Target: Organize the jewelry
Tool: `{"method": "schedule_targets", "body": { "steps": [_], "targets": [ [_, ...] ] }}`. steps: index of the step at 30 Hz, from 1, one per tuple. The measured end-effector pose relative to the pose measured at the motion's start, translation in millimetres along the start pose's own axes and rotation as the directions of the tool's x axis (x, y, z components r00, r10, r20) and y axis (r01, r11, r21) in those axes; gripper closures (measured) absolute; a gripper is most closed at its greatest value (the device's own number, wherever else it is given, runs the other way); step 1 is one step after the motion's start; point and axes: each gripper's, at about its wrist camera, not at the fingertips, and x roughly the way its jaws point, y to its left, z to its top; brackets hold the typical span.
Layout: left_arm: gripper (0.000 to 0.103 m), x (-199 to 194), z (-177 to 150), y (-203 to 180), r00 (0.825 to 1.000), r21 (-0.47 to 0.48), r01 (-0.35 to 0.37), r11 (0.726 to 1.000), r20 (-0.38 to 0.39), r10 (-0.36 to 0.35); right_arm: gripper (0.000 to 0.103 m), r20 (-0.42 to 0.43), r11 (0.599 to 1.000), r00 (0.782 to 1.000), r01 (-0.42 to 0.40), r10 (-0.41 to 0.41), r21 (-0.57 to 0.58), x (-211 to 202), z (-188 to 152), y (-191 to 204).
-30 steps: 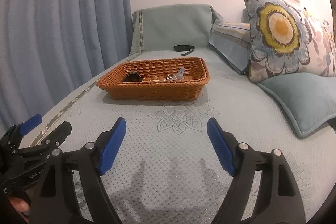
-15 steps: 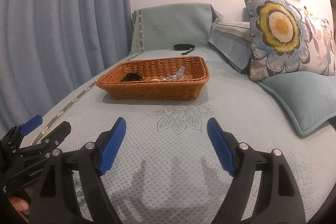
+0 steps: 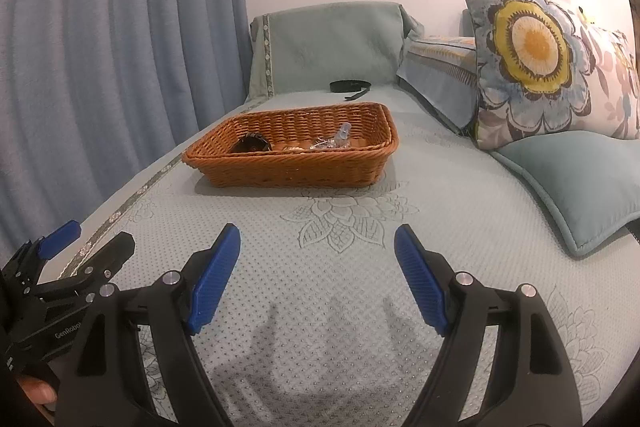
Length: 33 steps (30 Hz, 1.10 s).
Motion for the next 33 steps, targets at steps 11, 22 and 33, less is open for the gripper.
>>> {"method": "schedule_targets", "body": {
  "steps": [11, 22, 33],
  "targets": [
    [0.008, -0.2, 0.1, 0.1, 1.000, 0.001, -0.002, 1.000, 0.001, 0.002, 0.028, 0.000, 1.000, 1.000, -0.002, 0.002, -0.020, 0.4, -1.1, 5.2],
    [0.008, 0.2, 0.6, 0.8, 1.000, 0.001, -0.002, 1.000, -0.001, 0.002, 0.028, 0.000, 0.999, 1.000, 0.002, -0.002, -0.033, 1.0, -1.2, 8.6],
    [0.008, 0.0, 0.0, 0.3, 1.000, 0.001, -0.002, 1.000, 0.000, 0.002, 0.028, -0.001, 0.999, 1.000, 0.002, -0.002, -0.033, 1.4, -1.4, 7.6]
  ]
}}
